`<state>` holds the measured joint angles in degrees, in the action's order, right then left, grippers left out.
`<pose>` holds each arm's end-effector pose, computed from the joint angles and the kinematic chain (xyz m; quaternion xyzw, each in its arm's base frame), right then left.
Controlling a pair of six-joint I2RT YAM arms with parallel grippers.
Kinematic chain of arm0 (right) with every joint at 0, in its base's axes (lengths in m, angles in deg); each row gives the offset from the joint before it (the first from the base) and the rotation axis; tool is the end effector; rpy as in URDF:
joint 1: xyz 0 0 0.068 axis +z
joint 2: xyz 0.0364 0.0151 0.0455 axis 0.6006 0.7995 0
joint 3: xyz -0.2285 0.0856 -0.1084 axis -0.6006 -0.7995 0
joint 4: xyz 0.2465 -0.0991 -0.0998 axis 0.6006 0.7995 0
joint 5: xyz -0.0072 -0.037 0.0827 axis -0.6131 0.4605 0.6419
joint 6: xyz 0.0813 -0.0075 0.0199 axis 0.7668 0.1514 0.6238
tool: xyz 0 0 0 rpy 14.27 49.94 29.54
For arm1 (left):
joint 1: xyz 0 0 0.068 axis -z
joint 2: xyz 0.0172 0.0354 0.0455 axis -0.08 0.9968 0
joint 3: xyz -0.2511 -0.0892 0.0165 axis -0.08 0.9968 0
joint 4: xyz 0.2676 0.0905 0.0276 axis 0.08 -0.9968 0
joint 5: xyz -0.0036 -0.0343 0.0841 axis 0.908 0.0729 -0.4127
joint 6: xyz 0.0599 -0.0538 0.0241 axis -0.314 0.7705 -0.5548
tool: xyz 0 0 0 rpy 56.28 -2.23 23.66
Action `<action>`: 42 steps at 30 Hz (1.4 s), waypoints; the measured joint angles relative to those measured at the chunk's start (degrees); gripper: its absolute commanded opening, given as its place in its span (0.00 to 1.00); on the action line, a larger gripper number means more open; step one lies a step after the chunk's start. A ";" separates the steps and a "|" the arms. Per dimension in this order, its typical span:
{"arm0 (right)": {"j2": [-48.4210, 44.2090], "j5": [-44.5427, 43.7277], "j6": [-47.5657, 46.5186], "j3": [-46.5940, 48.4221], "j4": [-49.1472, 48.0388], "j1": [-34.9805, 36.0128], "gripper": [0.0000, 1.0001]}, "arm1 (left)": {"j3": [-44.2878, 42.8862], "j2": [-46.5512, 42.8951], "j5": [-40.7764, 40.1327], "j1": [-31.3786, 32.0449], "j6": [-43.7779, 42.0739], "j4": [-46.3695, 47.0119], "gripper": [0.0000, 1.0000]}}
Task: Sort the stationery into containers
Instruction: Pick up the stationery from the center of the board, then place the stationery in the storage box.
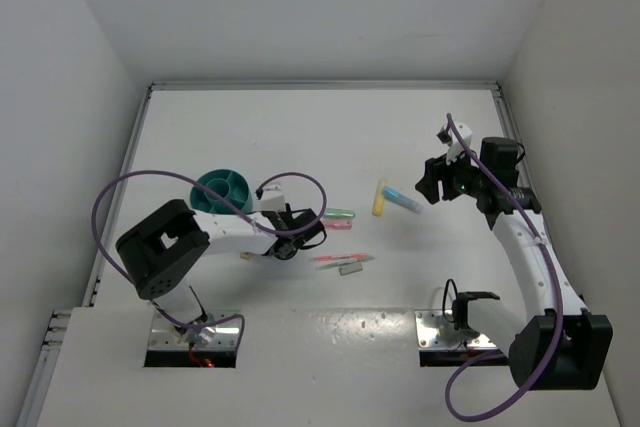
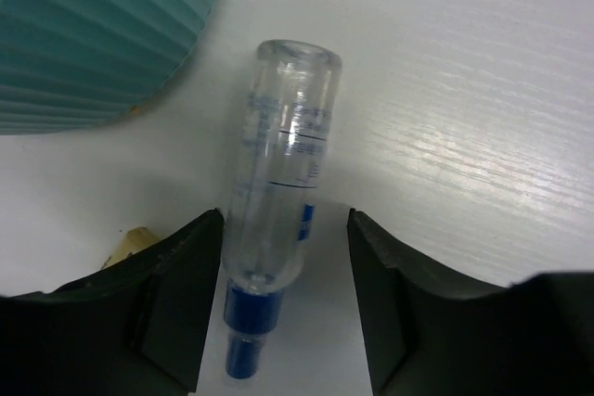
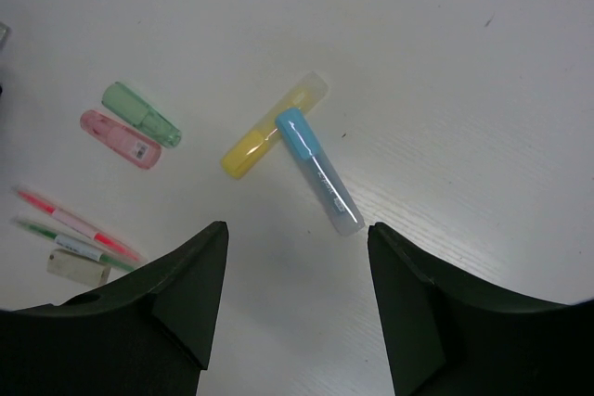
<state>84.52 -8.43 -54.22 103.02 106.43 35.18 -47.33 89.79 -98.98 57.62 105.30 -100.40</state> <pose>0.2758 0.0253 0.2373 -0.1485 0.8666 0.1747 0.4431 0.2133 -0.1947 0.0848 -0.2006 0.8919 0.0873 0.3959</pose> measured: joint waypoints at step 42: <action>-3.04 0.02 0.28 0.02 0.02 0.00 0.34 | -32.94 -22.29 35.56 -34.75 -24.76 -14.34 0.00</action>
<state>81.48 -8.41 -53.94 103.04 106.45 35.18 -80.27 67.50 -63.42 22.87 80.53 -114.74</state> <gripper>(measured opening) 0.348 0.410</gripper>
